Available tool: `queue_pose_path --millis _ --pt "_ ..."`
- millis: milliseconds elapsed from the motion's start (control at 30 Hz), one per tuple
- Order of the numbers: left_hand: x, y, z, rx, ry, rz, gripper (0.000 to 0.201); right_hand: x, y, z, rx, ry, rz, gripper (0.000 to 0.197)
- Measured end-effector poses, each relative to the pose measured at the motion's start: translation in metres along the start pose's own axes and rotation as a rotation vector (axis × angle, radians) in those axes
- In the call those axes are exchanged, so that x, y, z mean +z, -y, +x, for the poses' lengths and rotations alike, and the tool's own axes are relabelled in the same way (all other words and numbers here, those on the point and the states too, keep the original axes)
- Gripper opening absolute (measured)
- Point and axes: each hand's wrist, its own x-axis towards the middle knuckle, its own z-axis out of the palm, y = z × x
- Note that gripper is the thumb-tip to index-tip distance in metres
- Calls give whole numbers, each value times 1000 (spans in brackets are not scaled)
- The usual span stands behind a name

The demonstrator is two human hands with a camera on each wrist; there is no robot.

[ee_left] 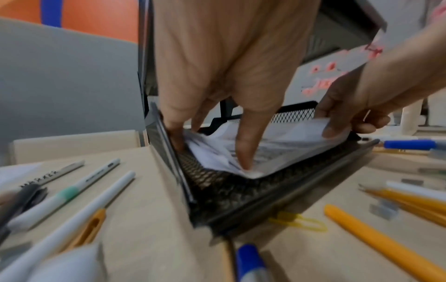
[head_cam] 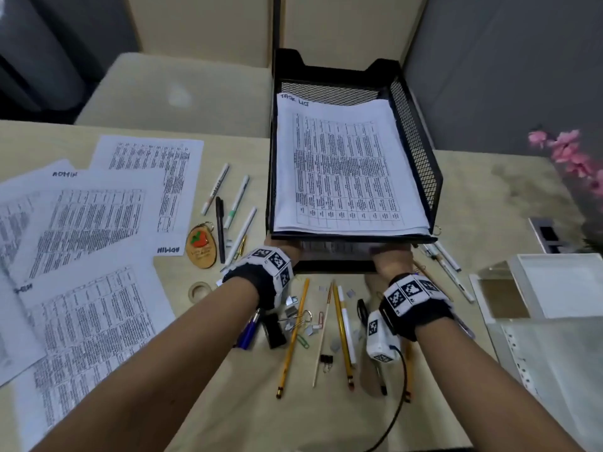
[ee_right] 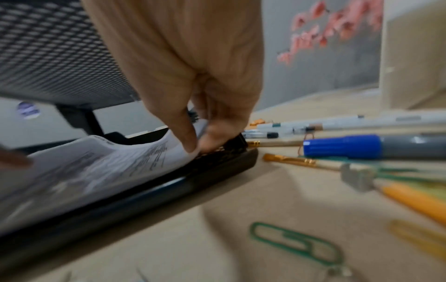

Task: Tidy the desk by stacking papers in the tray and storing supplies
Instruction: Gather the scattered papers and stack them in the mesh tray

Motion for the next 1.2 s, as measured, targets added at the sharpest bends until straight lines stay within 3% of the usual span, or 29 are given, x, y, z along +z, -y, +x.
queue_pose_path --millis 67,167,267,400,500,633,733,800,867,933,1000,1100,1200 --pt "-4 2 -10 35 -61 -51 48 -10 7 -22 28 -101 -9 32" --pt "-15 9 -30 163 -297 -176 57 -9 15 -50 -14 -139 -14 27" --pt "-24 46 -57 134 -340 -15 51 6 40 -88 -115 -54 32 19" --pt "-40 126 -86 1 -428 -127 32 51 95 -142 -426 146 73 16" --pt "-54 195 -110 -170 -460 -253 31 93 138 -172 -569 262 68 16" --pt "-66 289 -141 -420 -482 -335 35 140 184 -205 -625 421 -52 20" --pt "-70 359 -166 -685 -445 -345 44 173 204 -223 -630 426 -231 50" --pt "-68 396 -186 -868 -417 -374 60 188 212 -231 -589 347 -338 74" --pt "-61 423 -205 -1054 -430 -447 91 197 217 -234 -510 300 -344 79" --pt "-53 439 -219 -1172 -420 -512 121 204 218 -234 -420 310 -291 68" --pt "-50 446 -225 -1214 -425 -505 131 208 218 -236 -363 328 -260 47" --pt "-56 449 -223 -1205 -458 -537 107 215 218 -242 -310 286 -178 40" --pt "-70 454 -209 -984 -614 -719 51 215 221 -243 -252 234 -50 66"
